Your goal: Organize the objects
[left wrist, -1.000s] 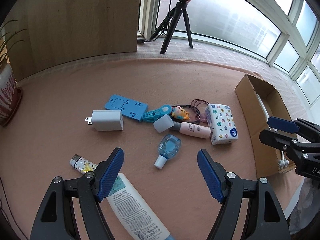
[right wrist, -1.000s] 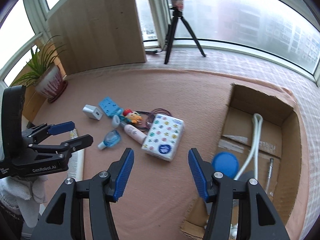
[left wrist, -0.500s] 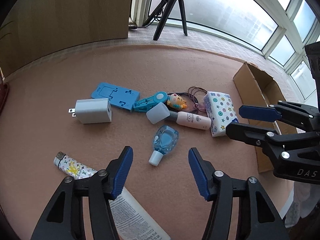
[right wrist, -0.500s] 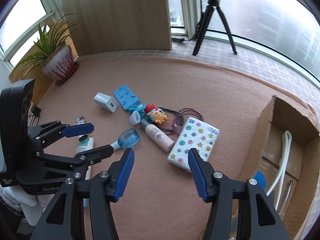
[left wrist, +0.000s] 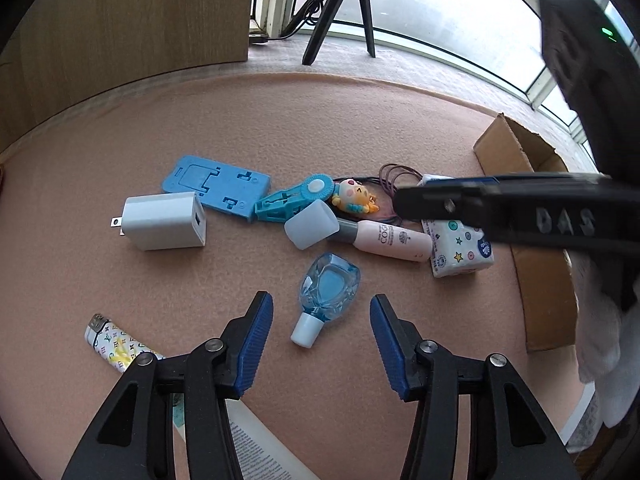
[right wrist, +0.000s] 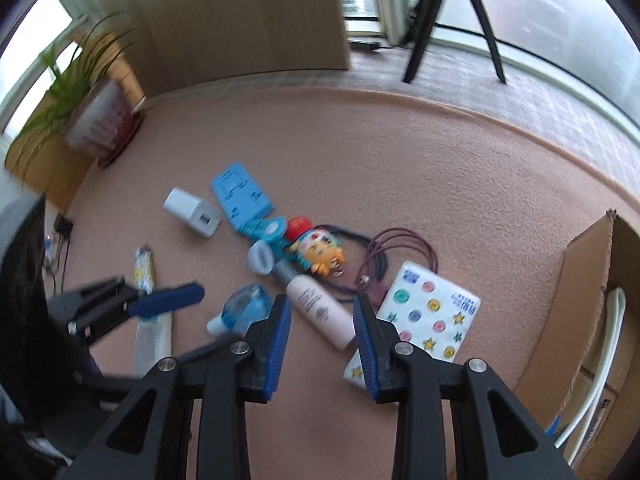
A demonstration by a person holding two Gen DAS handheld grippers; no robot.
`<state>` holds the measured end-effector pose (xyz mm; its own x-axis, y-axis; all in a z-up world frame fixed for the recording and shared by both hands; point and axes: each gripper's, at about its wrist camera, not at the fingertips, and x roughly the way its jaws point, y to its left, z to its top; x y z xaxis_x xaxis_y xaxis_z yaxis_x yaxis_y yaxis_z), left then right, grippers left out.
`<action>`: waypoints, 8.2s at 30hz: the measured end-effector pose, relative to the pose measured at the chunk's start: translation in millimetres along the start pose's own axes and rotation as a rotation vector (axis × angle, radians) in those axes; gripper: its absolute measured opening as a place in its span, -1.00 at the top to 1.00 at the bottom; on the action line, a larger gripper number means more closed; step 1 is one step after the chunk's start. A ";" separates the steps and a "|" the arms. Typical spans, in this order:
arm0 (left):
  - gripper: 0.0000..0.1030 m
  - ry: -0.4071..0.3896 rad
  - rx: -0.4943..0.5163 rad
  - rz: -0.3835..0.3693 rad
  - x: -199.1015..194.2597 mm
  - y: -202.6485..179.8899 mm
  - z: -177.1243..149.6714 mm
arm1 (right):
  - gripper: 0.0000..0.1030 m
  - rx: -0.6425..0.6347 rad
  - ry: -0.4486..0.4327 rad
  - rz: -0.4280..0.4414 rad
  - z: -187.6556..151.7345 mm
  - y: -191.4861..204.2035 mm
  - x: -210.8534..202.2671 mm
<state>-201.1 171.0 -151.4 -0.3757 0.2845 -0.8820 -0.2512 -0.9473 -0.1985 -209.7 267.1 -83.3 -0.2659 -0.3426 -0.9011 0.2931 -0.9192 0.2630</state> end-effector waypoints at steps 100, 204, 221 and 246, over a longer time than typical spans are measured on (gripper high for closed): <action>0.34 0.044 0.205 0.003 13.2 -0.1 -9.8 | 0.94 0.273 -0.033 -0.217 -129.7 -16.0 -22.2; -0.32 -0.106 0.063 -0.066 -86.4 -20.0 -1.0 | 0.04 0.318 -0.241 -0.075 -166.1 -50.4 -128.3; -0.32 -0.051 -0.203 0.052 -89.0 145.3 -26.7 | 0.04 0.223 -0.103 -0.066 -162.9 21.8 -61.3; 0.17 0.126 0.181 0.141 -36.1 119.0 -24.1 | 0.04 0.297 -0.040 -0.097 -176.4 17.8 -44.1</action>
<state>-195.9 44.5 -153.5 -0.3068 0.1199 -0.9442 -0.3636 -0.9316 -0.0002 -30.8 300.1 -99.7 -0.3170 -0.2520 -0.9143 -0.0146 -0.9626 0.2704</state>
